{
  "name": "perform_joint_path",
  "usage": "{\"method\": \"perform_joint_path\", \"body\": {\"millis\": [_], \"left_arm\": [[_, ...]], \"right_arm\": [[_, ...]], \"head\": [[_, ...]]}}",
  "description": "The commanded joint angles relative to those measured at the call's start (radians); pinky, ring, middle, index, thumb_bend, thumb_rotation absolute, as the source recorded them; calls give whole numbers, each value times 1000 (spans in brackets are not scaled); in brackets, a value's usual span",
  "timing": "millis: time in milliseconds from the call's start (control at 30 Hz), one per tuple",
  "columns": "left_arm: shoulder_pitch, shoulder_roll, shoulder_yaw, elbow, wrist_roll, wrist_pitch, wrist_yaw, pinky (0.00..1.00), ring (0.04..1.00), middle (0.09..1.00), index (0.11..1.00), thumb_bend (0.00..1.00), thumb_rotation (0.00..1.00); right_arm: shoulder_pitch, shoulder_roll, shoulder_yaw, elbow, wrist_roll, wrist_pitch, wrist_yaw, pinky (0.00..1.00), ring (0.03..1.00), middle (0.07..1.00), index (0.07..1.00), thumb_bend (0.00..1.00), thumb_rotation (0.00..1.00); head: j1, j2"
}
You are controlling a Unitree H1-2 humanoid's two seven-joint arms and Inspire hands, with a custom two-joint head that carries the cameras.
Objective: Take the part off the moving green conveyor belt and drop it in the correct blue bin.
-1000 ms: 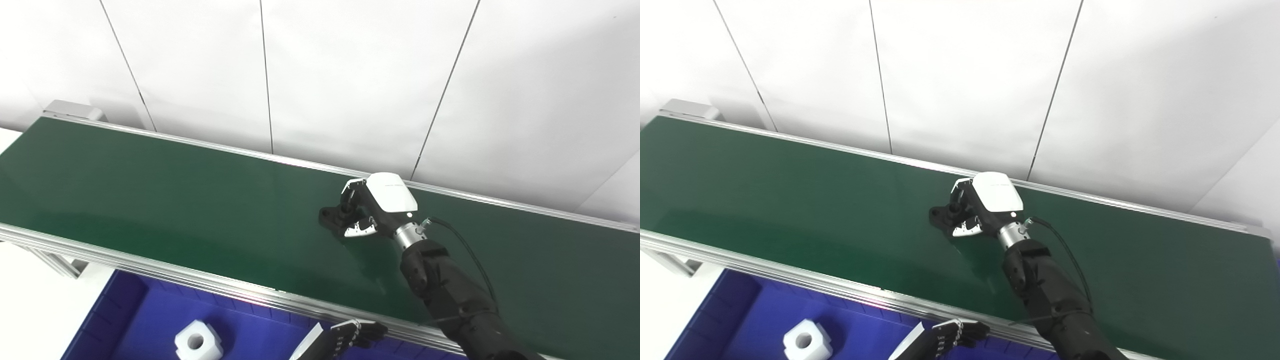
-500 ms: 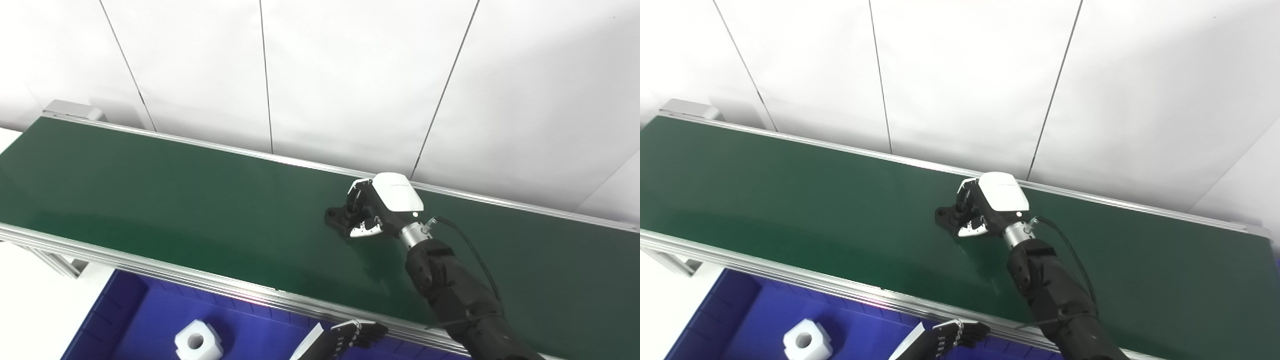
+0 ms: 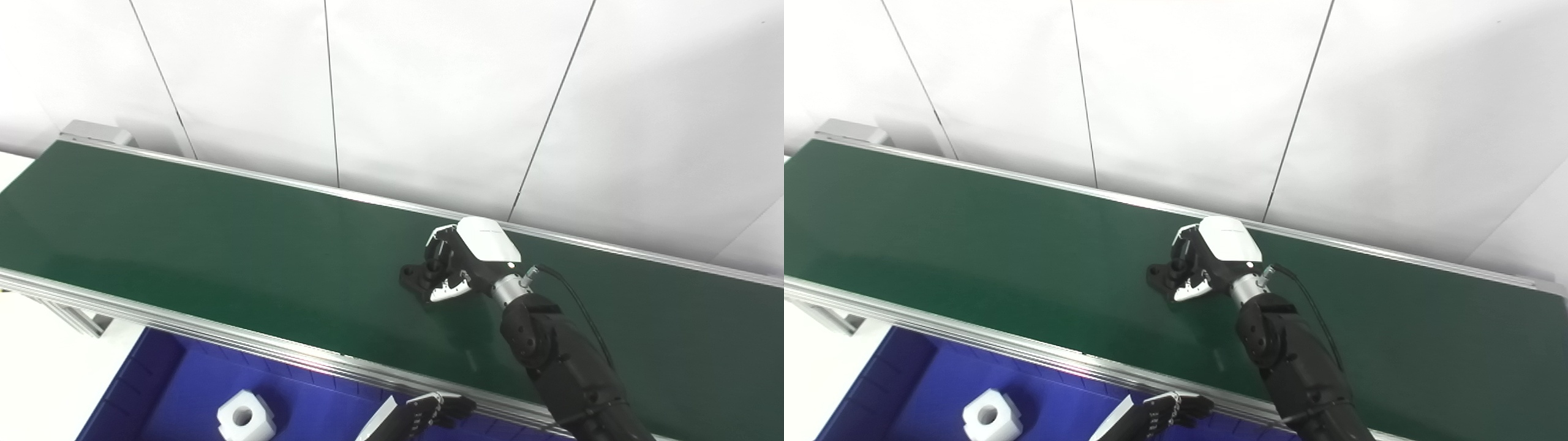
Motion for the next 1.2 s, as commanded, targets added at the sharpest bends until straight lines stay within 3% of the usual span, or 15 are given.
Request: {"method": "perform_joint_path", "body": {"millis": [0,67,167,567,700,833,1167], "left_arm": [[39,-34,-21,0,1,-10,-7,784,808,790,749,870,723],[37,-33,-22,1,0,-11,-6,787,808,790,749,871,724],[35,-30,-24,-1,5,-12,-4,780,803,790,754,862,728],[37,-31,-23,1,1,-12,-5,782,801,788,753,864,719],[35,-29,-23,4,7,-13,-1,783,802,790,757,868,725],[34,-26,-23,4,-9,-12,-8,784,803,790,757,861,719],[39,-8,-16,-5,1,-13,-14,799,811,796,765,866,744]], "right_arm": [[-30,0,-26,-77,18,15,12,276,351,406,516,522,0],[-24,-2,-36,-124,25,23,34,268,340,403,517,521,0],[-15,-5,-51,-189,35,33,66,208,274,467,488,528,0],[32,-5,-110,-373,96,52,172,143,200,470,486,529,0],[74,3,-184,-444,246,104,258,205,275,446,515,522,0],[133,5,-283,-485,508,175,382,246,317,440,535,520,0],[244,14,-382,-501,845,290,499,251,303,425,536,520,0]], "head": [[-2,1],[-2,1],[-2,2],[-5,0],[-11,-3],[-16,-3],[-35,-6]]}}
